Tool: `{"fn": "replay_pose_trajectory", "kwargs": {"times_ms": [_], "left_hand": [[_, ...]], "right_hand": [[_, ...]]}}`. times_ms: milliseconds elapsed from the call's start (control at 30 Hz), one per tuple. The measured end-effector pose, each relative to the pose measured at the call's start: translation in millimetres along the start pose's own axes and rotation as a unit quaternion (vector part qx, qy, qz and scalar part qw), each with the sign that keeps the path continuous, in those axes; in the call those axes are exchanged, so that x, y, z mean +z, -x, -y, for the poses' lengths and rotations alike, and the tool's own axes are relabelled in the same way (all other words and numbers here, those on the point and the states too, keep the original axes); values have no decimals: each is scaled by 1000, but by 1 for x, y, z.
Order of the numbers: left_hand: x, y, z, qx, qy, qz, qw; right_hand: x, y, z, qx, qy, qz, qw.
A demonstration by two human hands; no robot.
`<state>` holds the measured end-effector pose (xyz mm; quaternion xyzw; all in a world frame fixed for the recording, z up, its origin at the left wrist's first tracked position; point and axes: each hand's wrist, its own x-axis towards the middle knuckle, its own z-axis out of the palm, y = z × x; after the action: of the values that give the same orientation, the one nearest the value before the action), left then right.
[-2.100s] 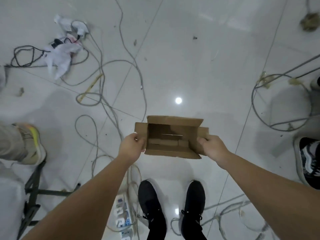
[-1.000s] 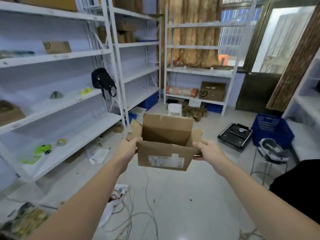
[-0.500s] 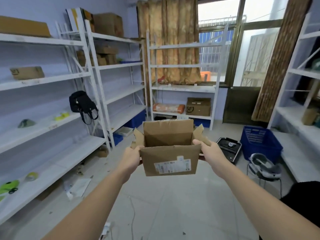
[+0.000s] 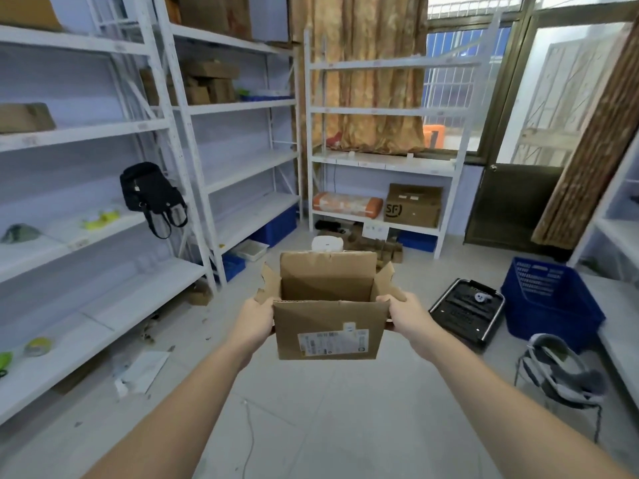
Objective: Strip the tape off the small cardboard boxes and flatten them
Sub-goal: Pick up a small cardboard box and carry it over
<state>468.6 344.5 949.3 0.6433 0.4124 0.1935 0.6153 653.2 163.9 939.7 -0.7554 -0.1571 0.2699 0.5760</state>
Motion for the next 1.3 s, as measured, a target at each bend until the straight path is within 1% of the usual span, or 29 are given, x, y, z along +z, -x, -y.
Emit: {"fn": "replay_pose_trajectory", "kwargs": {"times_ms": [167,367,467,567,733,867,933,1000,1067,1200,1233,1300], "left_hand": [[13,-102,-23,12,-11,6,1000],[37,-216,-66,41,-22,45,998],[51,-268,-82,46,-39,71,996],[65,-323,-92,58,-51,103,992],[86,-412,-113,60,-67,131,987],[94,-469,-143,67,-69,140,985],[95,-496,-155,70,-69,157,983],[89,-529,-162,79,-82,172,979],[78,-571,-165,89,-106,183,973],[50,-656,-178,95,-138,228,959],[45,-679,-182,94,-140,223,960],[38,-727,-184,88,-139,192,968]], "right_hand": [[15,-99,19,0,20,-4,1000],[14,-206,52,-12,31,-32,999],[11,-255,62,0,20,-45,999],[7,-309,67,17,22,-40,999],[5,-409,76,16,16,-10,1000],[15,-487,95,26,-8,14,1000],[23,-522,107,33,-15,30,999],[29,-559,117,36,-28,55,997],[37,-593,129,26,-37,105,993],[64,-655,153,-9,30,174,984],[75,-670,160,-27,51,181,982],[102,-700,176,-50,75,155,984]]}}
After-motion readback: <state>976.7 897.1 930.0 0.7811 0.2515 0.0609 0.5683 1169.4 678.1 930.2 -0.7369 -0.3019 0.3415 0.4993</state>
